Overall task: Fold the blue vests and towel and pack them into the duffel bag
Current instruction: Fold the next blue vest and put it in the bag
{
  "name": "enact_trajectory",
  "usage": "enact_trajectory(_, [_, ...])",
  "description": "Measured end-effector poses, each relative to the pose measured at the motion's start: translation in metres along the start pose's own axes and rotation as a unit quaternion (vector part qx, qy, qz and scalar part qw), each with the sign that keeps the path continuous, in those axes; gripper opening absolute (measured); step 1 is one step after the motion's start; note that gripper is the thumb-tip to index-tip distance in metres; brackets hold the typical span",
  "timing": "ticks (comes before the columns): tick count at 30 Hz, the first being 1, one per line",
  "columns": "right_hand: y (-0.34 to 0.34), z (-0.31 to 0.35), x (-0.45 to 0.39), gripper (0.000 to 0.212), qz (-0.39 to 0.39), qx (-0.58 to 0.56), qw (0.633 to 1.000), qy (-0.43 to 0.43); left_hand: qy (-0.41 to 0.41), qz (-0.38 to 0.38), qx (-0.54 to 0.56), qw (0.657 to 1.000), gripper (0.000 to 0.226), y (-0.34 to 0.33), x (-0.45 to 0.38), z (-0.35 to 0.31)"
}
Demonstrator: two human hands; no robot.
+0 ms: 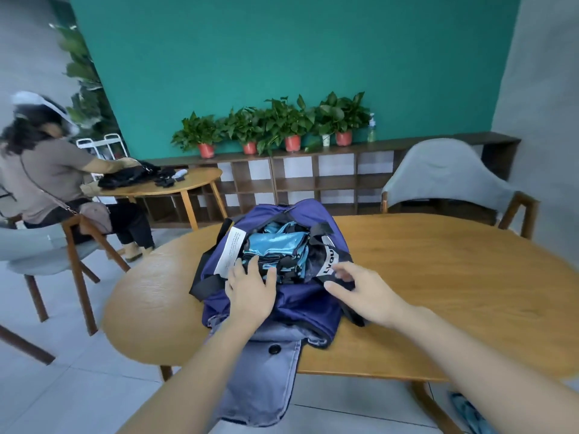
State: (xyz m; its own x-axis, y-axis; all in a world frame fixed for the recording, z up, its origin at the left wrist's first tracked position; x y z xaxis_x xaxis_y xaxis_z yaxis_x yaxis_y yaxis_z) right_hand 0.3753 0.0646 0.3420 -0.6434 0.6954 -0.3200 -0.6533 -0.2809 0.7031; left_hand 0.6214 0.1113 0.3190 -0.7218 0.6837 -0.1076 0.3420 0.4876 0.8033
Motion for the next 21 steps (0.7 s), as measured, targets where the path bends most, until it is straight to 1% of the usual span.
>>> enact_trajectory(3, [0.016,-0.005,0.042,0.050,-0.012,0.007,1.000,0.001,-0.065,-0.024,0.011,0.998,0.049,0.000,0.052,-0.023])
enact_trajectory(6, [0.033,-0.014,0.090,0.049,-0.026,0.003,1.000,-0.008,-0.158,-0.022,0.030,0.987,0.037,-0.012,0.101,-0.052])
enact_trajectory(8, [0.044,-0.024,0.125,0.047,-0.036,0.001,0.999,-0.023,-0.203,0.009,0.078,0.976,0.031,-0.024,0.135,-0.075])
enact_trajectory(10, [0.058,-0.038,0.162,0.046,-0.046,0.009,0.998,-0.040,-0.219,0.052,0.129,0.966,0.026,-0.039,0.170,-0.098])
enact_trajectory(12, [0.073,-0.054,0.198,0.044,-0.052,0.020,0.997,-0.060,-0.247,0.073,0.139,0.956,0.024,-0.056,0.208,-0.121])
enact_trajectory(14, [0.090,-0.072,0.234,0.043,-0.060,0.021,0.994,-0.085,-0.285,0.106,0.125,0.944,0.024,-0.078,0.247,-0.143])
enact_trajectory(18, [0.123,-0.113,0.301,0.040,-0.083,0.042,0.986,-0.141,-0.368,0.183,0.035,0.911,0.027,-0.126,0.319,-0.188])
enact_trajectory(21, [0.141,-0.145,0.346,0.037,-0.094,0.053,0.976,-0.188,-0.406,0.232,-0.011,0.884,0.028,-0.164,0.359,-0.218])
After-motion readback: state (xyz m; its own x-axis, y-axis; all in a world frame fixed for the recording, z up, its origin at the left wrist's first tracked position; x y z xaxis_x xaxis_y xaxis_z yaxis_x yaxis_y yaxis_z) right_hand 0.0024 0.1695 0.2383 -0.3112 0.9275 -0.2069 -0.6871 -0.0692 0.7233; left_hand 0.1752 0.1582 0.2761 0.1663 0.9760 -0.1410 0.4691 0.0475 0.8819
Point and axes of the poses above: each hand's wrist, its own x-axis away from the middle knuckle, its own y-axis out of the back of the hand, z = x × y, the point moved 4 cm from there along -x, towards the middle knuckle, and after that the axes turned 15 degrees about y, right-handed, at the moved point
